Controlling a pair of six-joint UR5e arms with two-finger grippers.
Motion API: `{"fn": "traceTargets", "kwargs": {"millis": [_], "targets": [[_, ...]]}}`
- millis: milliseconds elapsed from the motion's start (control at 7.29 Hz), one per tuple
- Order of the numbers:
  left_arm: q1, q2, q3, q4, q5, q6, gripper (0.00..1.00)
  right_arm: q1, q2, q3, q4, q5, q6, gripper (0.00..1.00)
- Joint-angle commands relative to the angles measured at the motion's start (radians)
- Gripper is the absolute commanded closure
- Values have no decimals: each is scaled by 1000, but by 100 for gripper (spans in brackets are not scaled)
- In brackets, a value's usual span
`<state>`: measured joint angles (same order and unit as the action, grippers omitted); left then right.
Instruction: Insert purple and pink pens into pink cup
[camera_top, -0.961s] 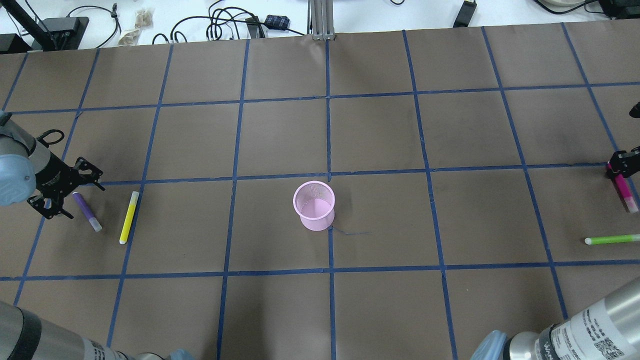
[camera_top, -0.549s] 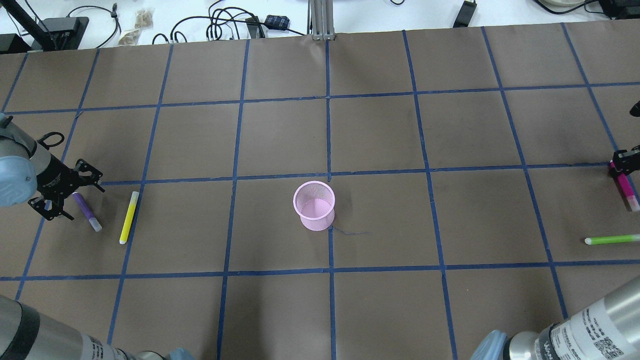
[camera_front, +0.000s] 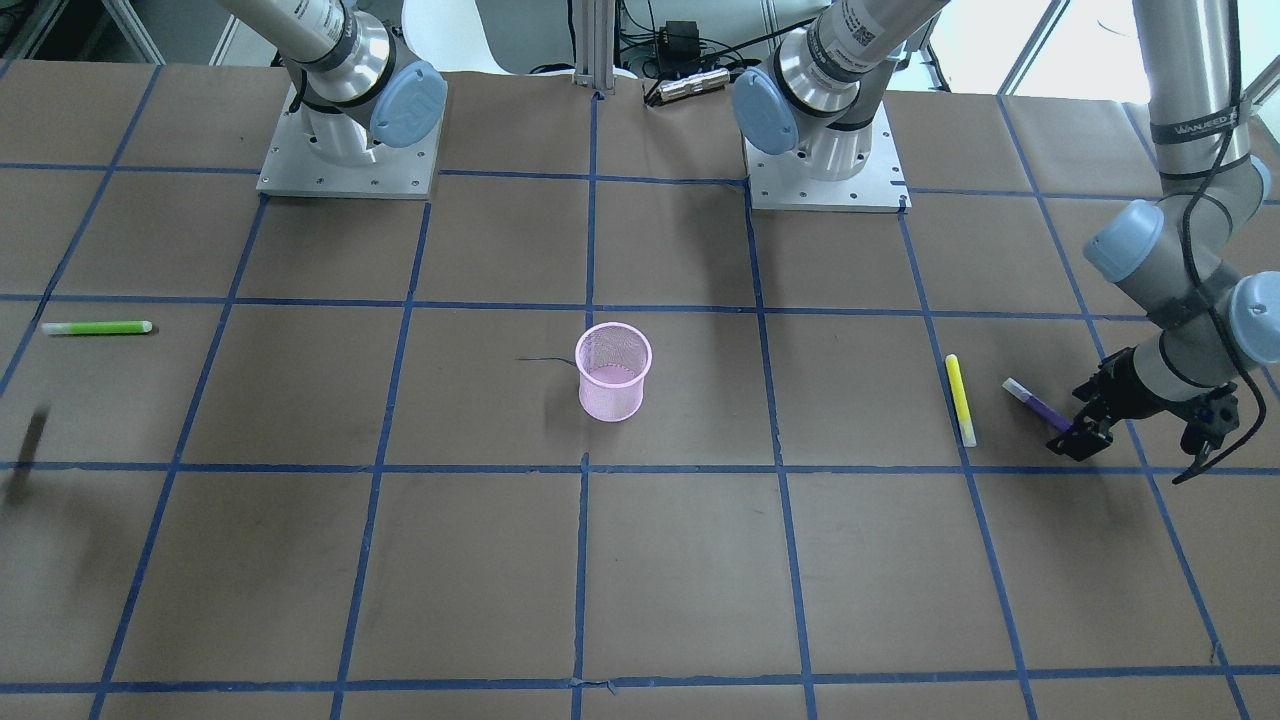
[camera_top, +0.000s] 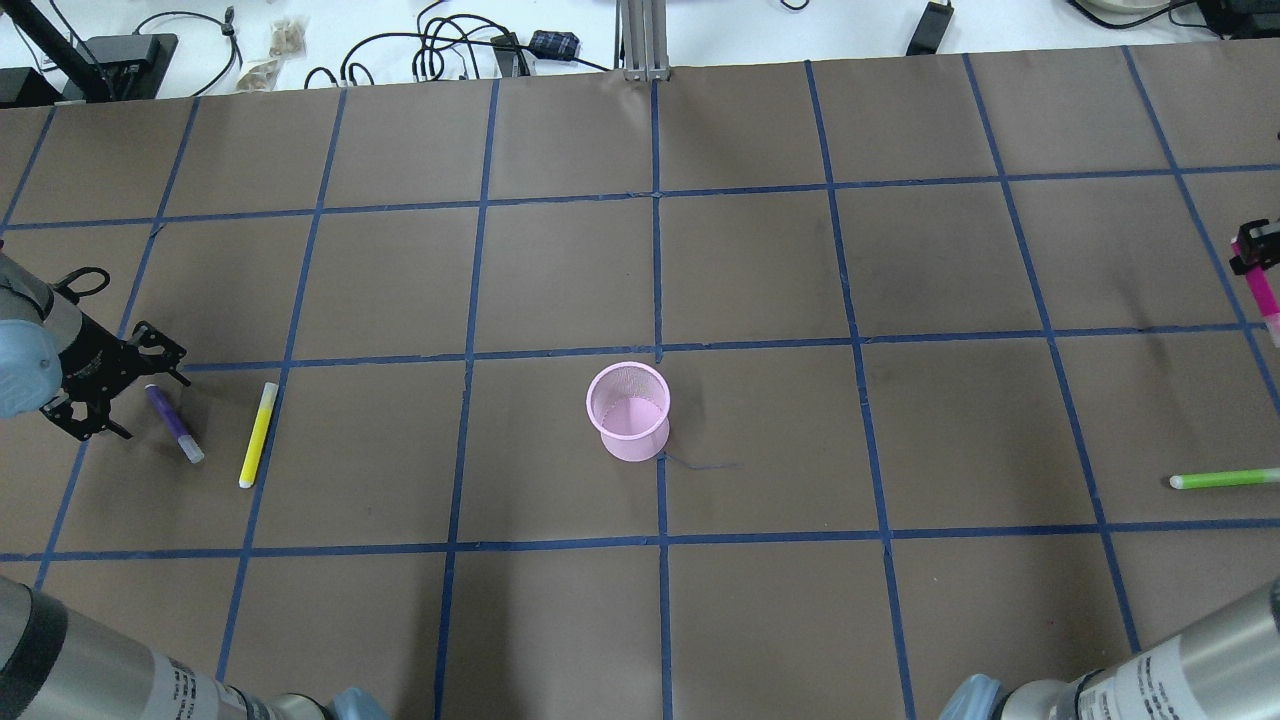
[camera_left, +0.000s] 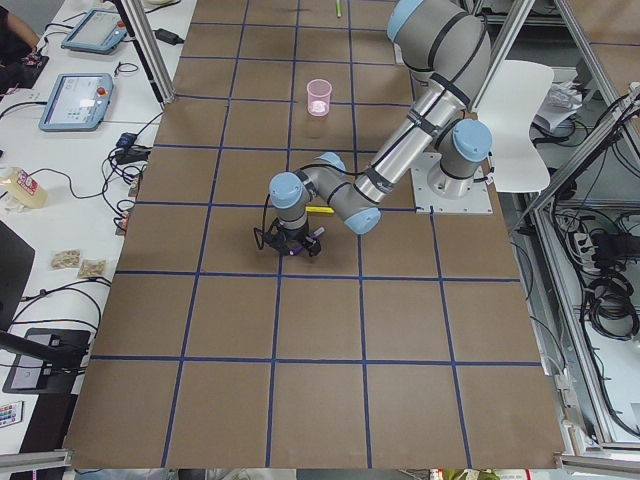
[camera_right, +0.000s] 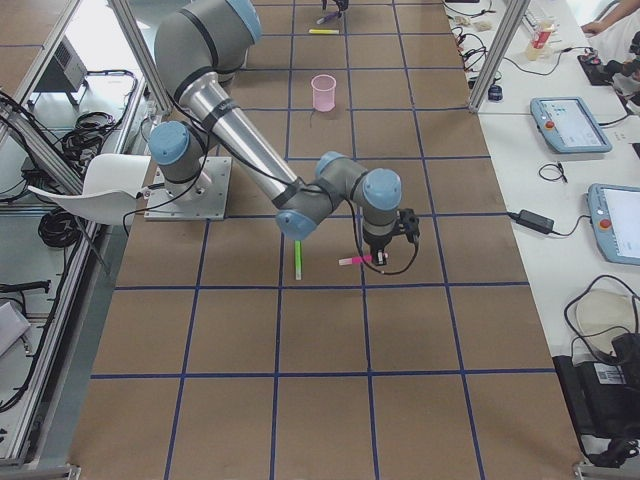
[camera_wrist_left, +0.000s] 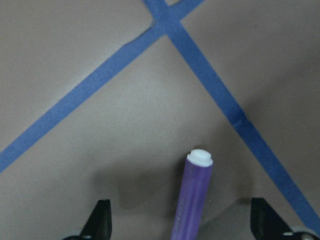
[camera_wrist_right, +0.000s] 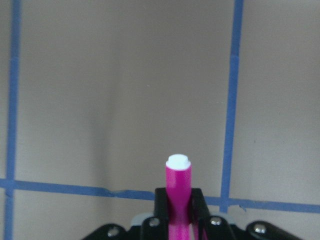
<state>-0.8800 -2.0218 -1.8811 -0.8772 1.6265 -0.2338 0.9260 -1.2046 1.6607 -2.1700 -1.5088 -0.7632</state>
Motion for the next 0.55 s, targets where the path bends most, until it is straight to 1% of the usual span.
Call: {"fn": "traceTargets", "kwargs": {"millis": [0,275,412], "targets": [[1,-9,10,1,-2,-12,24,220,-171,31,10,15,202,100],[1,-9,10,1,-5,-12,35,440,-257,97,-8,21,435,100],[1,-9,10,3,-5,-10,49,577,-280,131,-51,15,585,100]]}}
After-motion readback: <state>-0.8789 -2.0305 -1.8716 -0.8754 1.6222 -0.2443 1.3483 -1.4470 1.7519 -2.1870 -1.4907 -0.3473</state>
